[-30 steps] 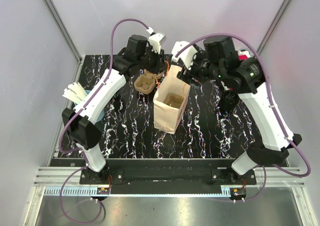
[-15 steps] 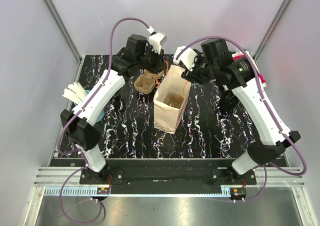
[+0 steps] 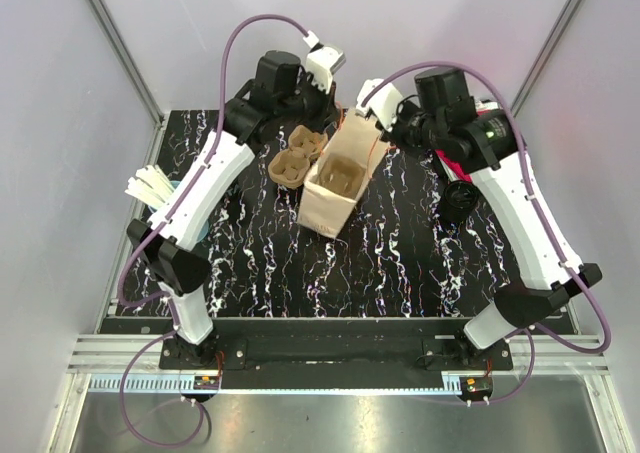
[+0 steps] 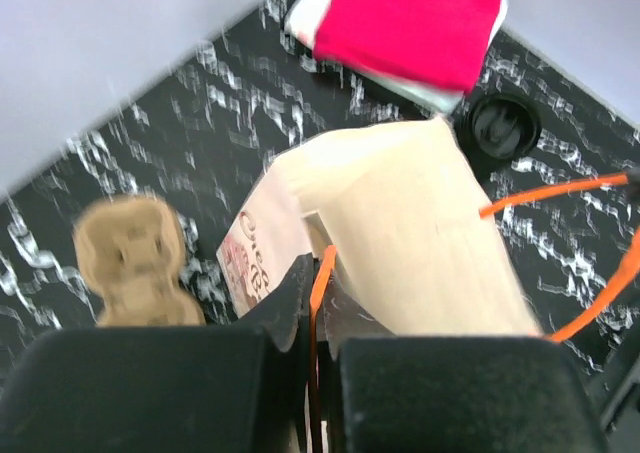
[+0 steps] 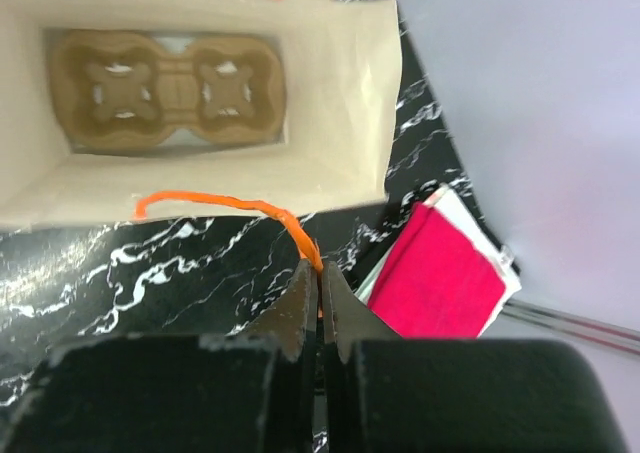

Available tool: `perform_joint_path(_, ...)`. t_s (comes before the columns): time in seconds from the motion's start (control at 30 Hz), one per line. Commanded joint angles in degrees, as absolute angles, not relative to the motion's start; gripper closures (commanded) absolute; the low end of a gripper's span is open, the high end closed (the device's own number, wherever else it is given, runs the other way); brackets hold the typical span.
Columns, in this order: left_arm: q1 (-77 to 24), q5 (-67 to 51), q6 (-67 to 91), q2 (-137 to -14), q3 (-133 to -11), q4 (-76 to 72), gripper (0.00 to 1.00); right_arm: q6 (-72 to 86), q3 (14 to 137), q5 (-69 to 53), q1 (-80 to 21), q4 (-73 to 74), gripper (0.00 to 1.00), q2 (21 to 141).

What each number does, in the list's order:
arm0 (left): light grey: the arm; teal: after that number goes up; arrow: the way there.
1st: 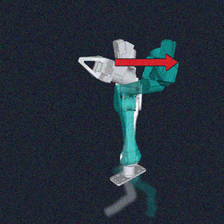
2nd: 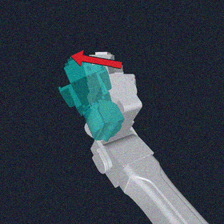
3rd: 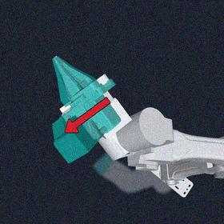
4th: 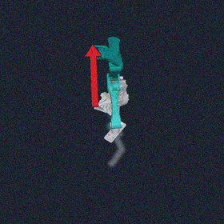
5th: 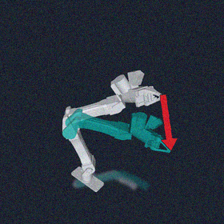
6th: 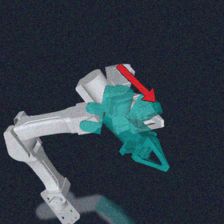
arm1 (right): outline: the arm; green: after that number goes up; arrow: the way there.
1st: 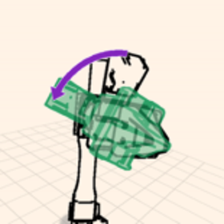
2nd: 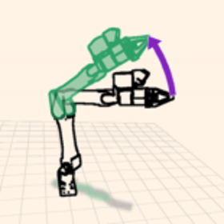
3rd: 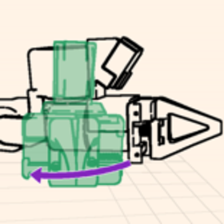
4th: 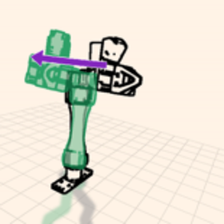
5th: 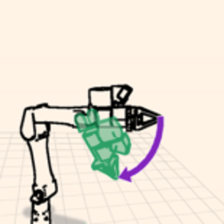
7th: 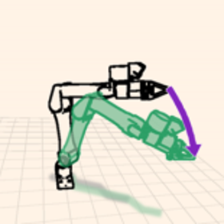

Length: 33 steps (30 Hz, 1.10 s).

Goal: Pack the takeout coffee

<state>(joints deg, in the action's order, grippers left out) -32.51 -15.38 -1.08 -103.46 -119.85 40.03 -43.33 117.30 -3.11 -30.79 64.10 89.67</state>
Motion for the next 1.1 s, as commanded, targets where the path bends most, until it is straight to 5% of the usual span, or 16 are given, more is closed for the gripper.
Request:
perform_joint_path(0.0, -34.6, -13.2, -4.2, -105.8, -130.0, 40.3, 1.0, -39.8, 127.3, -3.3, -30.7, 61.0, 1.0, 88.5)
perform_joint_path(0.3, -37.0, -13.0, -4.4, -103.5, -130.2, 38.3, 0.96, -38.4, 134.7, -3.0, -30.7, 64.3, 1.0, 87.8)
perform_joint_path(0.63, -38.8, -14.2, -4.1, -103.7, -115.8, 36.0, 0.93, -38.8, 107.7, -2.2, -30.7, 62.8, 1.0, 82.4)
perform_joint_path(1.07, -39.1, -9.8, -6.1, -104.7, -127.3, 36.3, 0.86, -37.4, 123.4, -1.8, -30.7, 62.9, 1.0, 86.0)
